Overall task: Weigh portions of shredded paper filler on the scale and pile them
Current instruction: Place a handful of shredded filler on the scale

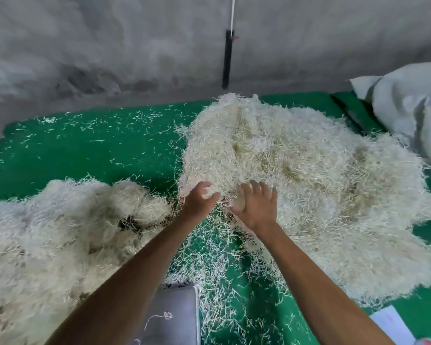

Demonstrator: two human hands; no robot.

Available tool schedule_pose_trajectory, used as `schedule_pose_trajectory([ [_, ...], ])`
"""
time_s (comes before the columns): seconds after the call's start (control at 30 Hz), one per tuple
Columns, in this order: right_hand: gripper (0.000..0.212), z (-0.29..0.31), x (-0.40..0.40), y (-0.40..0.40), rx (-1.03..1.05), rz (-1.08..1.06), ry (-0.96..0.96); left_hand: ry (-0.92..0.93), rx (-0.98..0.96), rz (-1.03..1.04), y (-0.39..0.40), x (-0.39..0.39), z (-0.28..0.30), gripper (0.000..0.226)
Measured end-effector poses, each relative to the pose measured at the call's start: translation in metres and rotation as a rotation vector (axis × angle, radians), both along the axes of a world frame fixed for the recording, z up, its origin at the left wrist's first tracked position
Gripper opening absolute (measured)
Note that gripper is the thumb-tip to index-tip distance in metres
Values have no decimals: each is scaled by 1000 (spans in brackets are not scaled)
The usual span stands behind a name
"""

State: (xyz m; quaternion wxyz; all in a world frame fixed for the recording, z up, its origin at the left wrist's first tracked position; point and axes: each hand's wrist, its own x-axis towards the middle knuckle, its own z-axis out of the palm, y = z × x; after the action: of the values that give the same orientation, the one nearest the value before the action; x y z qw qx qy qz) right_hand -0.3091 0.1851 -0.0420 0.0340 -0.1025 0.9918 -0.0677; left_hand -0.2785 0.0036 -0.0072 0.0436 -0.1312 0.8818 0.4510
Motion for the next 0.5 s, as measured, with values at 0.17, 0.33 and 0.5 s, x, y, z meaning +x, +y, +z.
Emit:
schedule_pose_trajectory([
  [0.17, 73, -55, -12, 13, 129, -114, -298, -126, 83, -76, 17, -27, -41, 38],
  [0.33, 28, -35, -11, 20, -10, -45, -2, -224, 242, -79, 42, -20, -43, 48],
  [0.5, 46, 54, -1, -4, -311, 103, 249, -353, 970, 126, 41, -1, 18, 100],
])
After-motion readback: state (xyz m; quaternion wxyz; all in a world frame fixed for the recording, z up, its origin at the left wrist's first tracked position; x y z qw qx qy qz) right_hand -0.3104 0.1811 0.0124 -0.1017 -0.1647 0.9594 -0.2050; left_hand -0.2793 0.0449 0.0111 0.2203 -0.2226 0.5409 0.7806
